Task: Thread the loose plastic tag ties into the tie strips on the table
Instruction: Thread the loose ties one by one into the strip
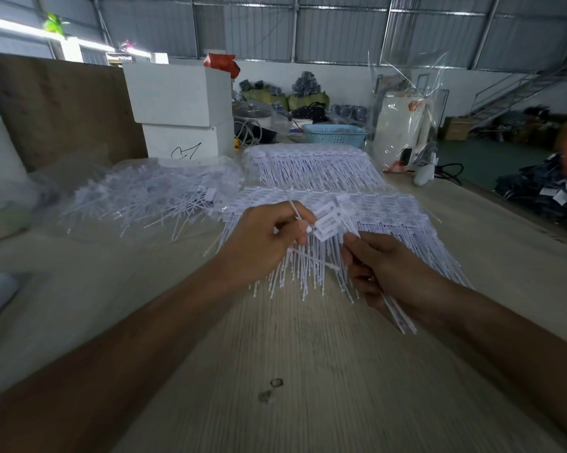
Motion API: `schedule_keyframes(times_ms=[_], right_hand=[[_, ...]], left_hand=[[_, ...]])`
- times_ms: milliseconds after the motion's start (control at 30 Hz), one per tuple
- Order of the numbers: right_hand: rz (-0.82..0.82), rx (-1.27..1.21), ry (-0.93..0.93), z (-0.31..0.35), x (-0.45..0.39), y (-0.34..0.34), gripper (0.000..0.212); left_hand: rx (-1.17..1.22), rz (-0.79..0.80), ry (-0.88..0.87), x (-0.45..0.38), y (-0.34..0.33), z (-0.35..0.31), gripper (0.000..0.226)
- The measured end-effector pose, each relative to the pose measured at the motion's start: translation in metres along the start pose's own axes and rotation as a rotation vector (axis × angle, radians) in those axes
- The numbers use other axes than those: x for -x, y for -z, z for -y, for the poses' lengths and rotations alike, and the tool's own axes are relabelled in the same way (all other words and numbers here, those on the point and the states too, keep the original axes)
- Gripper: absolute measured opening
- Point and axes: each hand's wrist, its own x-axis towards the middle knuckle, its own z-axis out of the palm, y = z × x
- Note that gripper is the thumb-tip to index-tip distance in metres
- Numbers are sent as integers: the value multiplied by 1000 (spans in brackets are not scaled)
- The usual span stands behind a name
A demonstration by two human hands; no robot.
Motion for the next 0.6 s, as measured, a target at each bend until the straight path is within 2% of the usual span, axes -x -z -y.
schedule_keyframes(times_ms=[67,133,233,333,467,600], right_hand=[[13,17,25,0,1,3,37],[6,33,41,0,1,5,36],[-25,5,13,0,-1,5,27],[-56,-59,-42,0,-2,3,23],[36,-133,-89,4,2,-1,30],[86,-136,-67,5,4,-6,31]], left_hand=[[-66,-18,-25,1,2,1,14],[-85,-39,-30,2,2,0,20],[-78,-49,-48,3,0,-4,29],[-98,-75,-117,4,-4,-8,29],[-138,-100,-205,5,-8,-13,28],[-145,-37,-266,6,-10,-14,18]])
